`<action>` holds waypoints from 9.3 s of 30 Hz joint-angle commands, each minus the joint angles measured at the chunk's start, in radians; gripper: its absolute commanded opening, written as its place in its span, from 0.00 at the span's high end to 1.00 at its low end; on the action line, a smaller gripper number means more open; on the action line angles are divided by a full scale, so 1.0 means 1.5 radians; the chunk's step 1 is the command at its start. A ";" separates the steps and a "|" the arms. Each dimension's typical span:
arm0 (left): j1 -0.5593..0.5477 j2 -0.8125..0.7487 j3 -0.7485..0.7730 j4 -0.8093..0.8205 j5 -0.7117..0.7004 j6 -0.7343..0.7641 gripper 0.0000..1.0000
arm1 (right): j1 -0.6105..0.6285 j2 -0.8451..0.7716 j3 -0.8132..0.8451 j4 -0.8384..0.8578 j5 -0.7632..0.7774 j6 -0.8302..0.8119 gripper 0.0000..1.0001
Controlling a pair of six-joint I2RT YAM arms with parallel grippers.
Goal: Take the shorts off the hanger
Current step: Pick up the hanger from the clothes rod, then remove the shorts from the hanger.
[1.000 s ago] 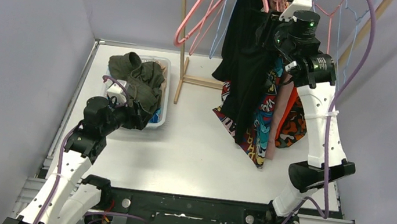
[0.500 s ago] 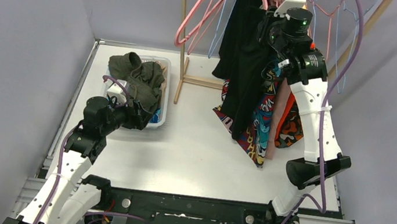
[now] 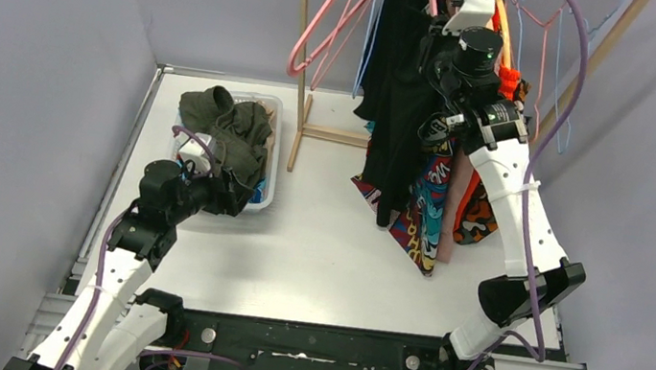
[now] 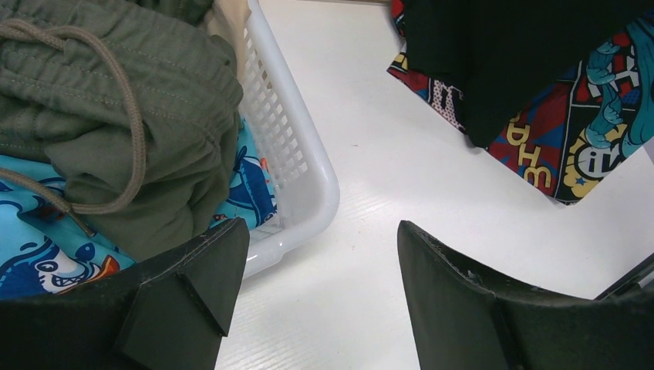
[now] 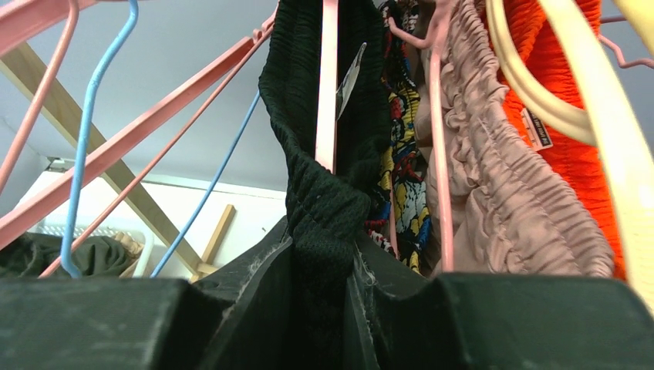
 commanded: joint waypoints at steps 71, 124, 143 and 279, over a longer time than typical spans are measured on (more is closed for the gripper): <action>-0.002 0.053 0.041 0.111 0.061 -0.243 0.13 | 0.048 -0.729 -0.981 0.247 -0.509 0.308 1.00; -0.275 0.405 0.280 -0.102 -0.185 -0.106 0.69 | 0.194 -0.786 -0.926 -0.017 -0.442 0.204 1.00; -0.259 0.358 0.319 -0.184 -0.085 -0.029 0.32 | 0.194 -0.741 -0.923 -0.005 -0.381 0.198 1.00; -0.440 0.329 0.060 0.458 -0.222 -0.646 0.44 | 0.268 -0.651 -1.008 0.302 -0.186 0.206 1.00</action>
